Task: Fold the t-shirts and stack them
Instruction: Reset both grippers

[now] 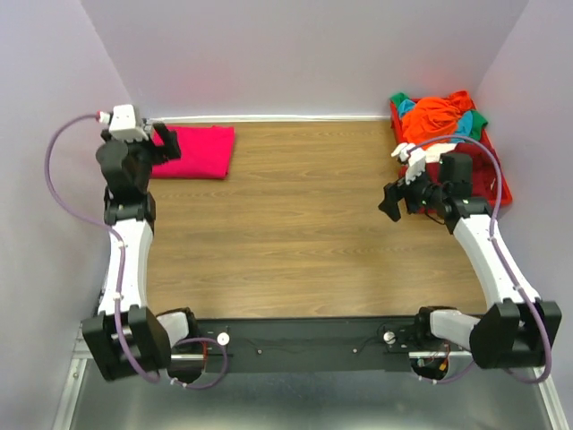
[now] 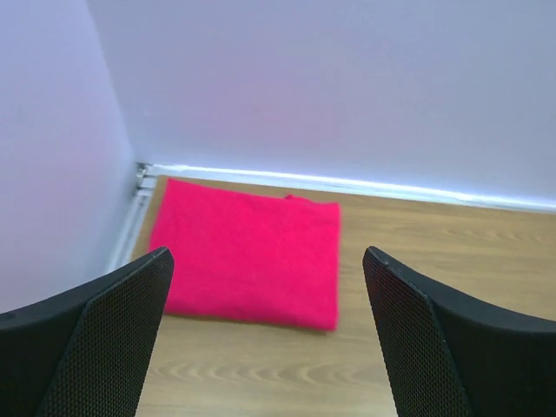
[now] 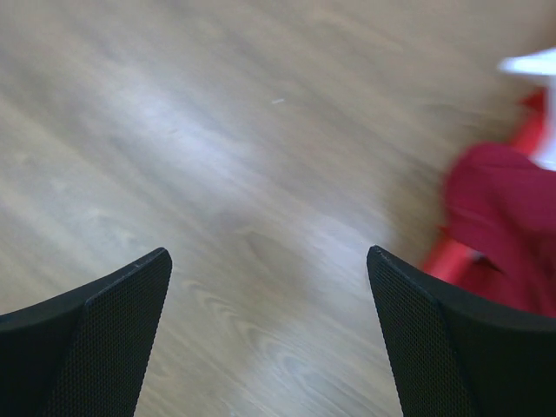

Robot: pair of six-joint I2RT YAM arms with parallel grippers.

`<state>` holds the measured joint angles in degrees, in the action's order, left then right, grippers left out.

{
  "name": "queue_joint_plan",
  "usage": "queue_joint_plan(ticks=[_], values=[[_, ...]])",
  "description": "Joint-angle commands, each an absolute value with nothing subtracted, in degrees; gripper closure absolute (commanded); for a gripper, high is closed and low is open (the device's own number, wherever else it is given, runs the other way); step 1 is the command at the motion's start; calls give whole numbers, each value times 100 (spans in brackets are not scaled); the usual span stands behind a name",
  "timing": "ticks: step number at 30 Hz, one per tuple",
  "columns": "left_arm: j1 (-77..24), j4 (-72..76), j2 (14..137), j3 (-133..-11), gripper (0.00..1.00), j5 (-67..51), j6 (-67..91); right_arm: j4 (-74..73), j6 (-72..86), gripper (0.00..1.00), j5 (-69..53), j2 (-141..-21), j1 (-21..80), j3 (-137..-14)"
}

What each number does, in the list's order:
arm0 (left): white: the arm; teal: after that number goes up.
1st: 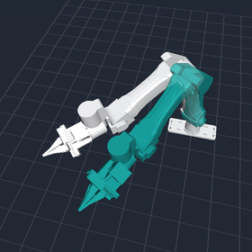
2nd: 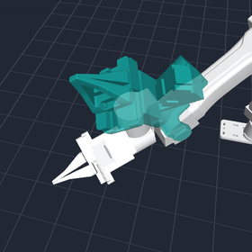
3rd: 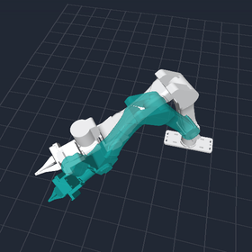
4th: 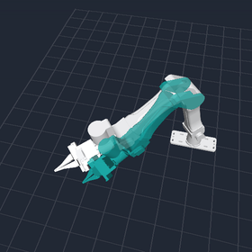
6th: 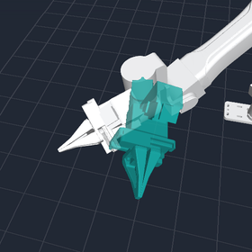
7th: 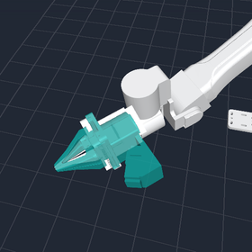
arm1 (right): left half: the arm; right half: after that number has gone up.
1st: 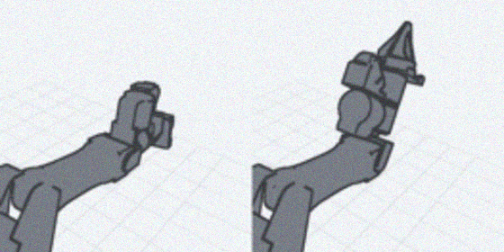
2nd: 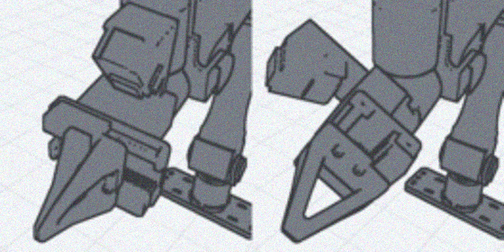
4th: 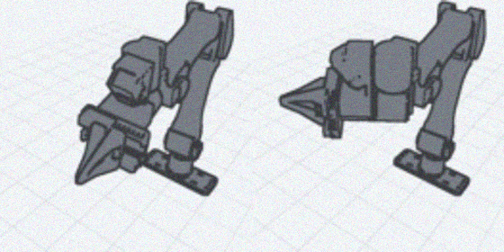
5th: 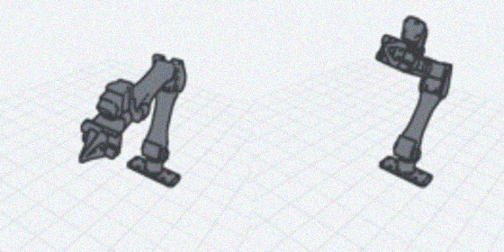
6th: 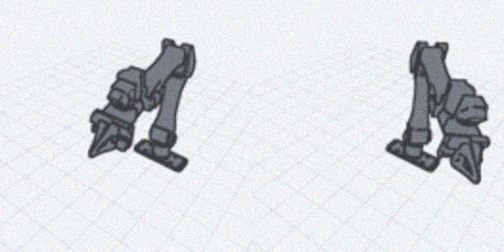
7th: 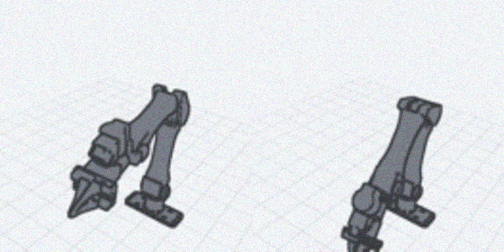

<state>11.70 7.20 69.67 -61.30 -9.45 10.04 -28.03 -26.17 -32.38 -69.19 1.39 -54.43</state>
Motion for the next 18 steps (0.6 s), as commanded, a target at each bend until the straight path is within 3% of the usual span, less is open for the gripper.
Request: queue_joint_plan(ticks=[1,4,8,14,18], values=[[1196,1616,6225,-4774,2,-2389,1274,-2312,-1821,0,-1550,-6181,70,-5669],[1055,1783,5495,-4194,2,-3005,1397,-1987,-514,0,-101,-5872,79,-5660],[495,1768,4539,-3579,2,-3156,918,-1969,612,0,456,-5696,70,-5730],[-526,1012,3570,-3191,2,-1479,106,-1977,1081,0,1229,-5730,79,-5625],[-589,879,3507,-3243,2,-1336,132,-1969,985,0,1292,-5687,70,-5511]])
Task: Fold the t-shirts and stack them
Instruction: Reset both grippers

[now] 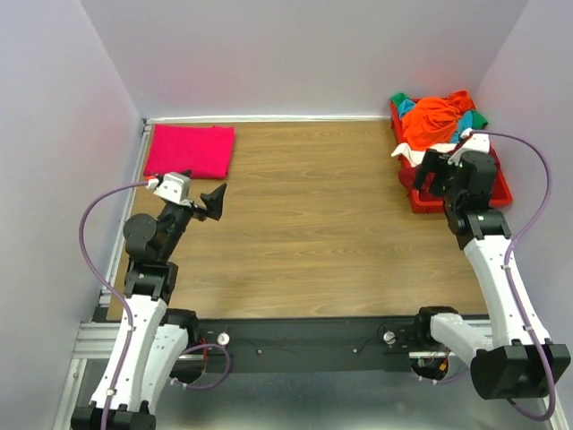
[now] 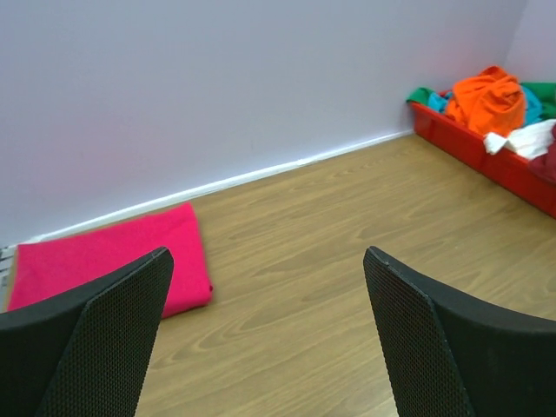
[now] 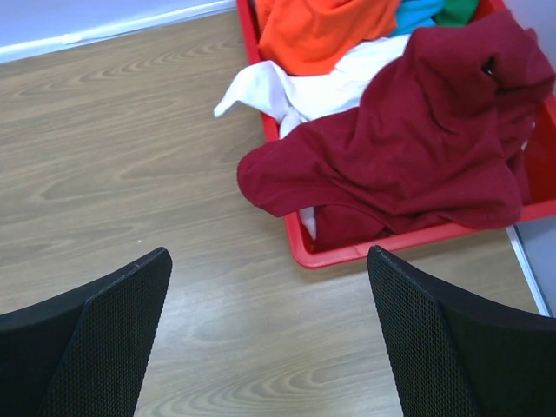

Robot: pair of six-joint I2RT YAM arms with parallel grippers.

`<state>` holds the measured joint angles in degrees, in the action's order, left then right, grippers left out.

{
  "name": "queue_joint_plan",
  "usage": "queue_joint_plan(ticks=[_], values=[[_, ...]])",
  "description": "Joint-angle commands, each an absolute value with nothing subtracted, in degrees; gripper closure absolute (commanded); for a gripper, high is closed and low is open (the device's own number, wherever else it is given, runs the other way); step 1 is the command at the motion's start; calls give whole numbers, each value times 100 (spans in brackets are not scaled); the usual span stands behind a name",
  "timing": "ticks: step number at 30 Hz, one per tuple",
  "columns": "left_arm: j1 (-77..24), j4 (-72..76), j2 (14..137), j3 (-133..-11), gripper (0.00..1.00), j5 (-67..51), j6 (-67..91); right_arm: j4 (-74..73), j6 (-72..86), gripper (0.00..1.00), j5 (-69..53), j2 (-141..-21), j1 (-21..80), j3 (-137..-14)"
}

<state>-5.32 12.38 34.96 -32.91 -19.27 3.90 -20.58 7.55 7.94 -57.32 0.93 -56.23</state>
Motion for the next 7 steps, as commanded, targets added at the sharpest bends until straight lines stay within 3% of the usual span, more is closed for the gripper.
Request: queue_joint_plan(ticks=[1,7], values=[[-589,896,3524,-3252,2,-1336,149,-1969,941,0,1309,-5660,70,-5450],[-598,896,3700,-3296,2,-1406,132,-1872,476,0,1372,-5643,79,-5282]])
